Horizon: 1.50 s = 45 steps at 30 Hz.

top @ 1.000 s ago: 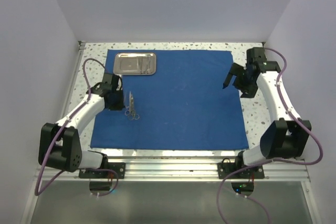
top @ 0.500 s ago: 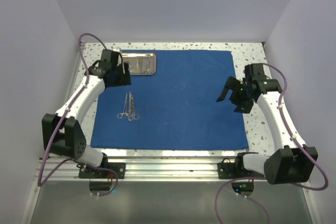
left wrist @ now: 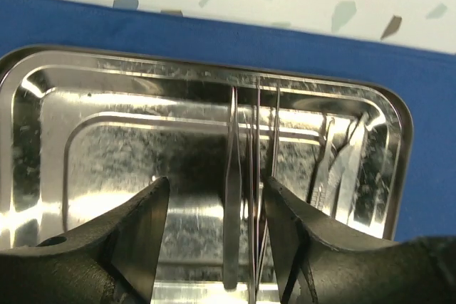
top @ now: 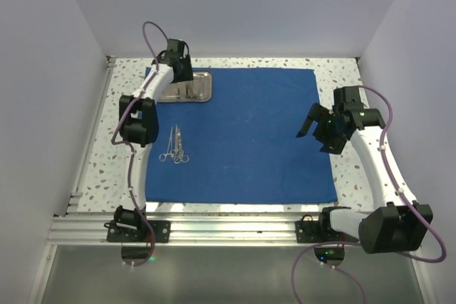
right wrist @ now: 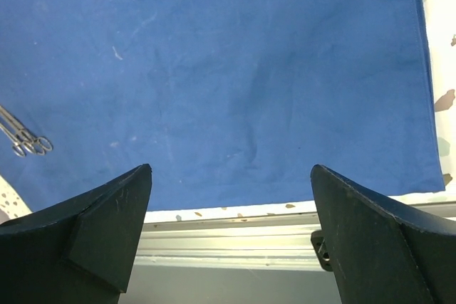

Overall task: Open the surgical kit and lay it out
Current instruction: Pick up the medical item from the container.

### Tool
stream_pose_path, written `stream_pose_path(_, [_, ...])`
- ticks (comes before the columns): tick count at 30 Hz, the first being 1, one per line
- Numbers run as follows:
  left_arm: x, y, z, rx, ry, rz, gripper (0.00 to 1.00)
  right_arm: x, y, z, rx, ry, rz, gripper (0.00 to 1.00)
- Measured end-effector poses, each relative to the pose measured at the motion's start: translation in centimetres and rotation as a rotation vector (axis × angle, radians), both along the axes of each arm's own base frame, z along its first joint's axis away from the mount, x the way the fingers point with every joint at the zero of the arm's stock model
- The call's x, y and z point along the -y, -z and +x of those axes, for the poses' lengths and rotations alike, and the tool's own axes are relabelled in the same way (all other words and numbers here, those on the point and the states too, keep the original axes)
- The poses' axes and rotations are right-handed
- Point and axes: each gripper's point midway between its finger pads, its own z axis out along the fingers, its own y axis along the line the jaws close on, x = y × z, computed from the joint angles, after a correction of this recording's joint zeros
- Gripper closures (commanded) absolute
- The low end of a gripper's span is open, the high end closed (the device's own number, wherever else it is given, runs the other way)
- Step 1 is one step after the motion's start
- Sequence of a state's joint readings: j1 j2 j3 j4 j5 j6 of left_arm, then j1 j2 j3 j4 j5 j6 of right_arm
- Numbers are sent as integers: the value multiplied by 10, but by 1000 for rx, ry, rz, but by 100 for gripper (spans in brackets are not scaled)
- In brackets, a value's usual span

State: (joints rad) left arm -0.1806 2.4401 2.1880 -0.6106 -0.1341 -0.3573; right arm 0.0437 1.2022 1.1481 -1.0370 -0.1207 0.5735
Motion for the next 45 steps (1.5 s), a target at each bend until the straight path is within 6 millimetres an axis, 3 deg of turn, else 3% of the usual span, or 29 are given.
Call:
stream_pose_path(4, [-4,20,21,17,-19,-12,43,4,6,1,-23,15,-22,3])
stream_pose_path(8, [-4,21,30,50,-34,-30,46,7,16,3,-62,23,-38,3])
stream_pose_path(14, [-1,28,40,78,-30,-38,62,9,34,7,-137,23,-54,4])
stream_pose_path(17, [-1,29,43,86,-31,-38,70,9,39,11,-161,20,-59,4])
stream_pose_path(22, [-1,32,44,90,-31,-40,100,9,42,18,-170,9,-64,4])
stream_pose_path(32, [-1,27,43,88,-30,-39,100,9,43,23,-162,-3,-67,4])
stream_pose_path(35, [-1,13,39,93,-29,-41,100,8,43,26,-153,-5,-63,4])
stream_pose_path(39, [2,-31,18,116,-20,-43,100,7,44,30,-134,-6,-55,4])
stream_pose_path(42, [14,-78,-15,153,-11,-53,100,5,46,28,-133,-11,-43,4])
stream_pose_path(45, [39,-115,-58,188,12,-89,100,3,47,20,-131,-15,-32,4])
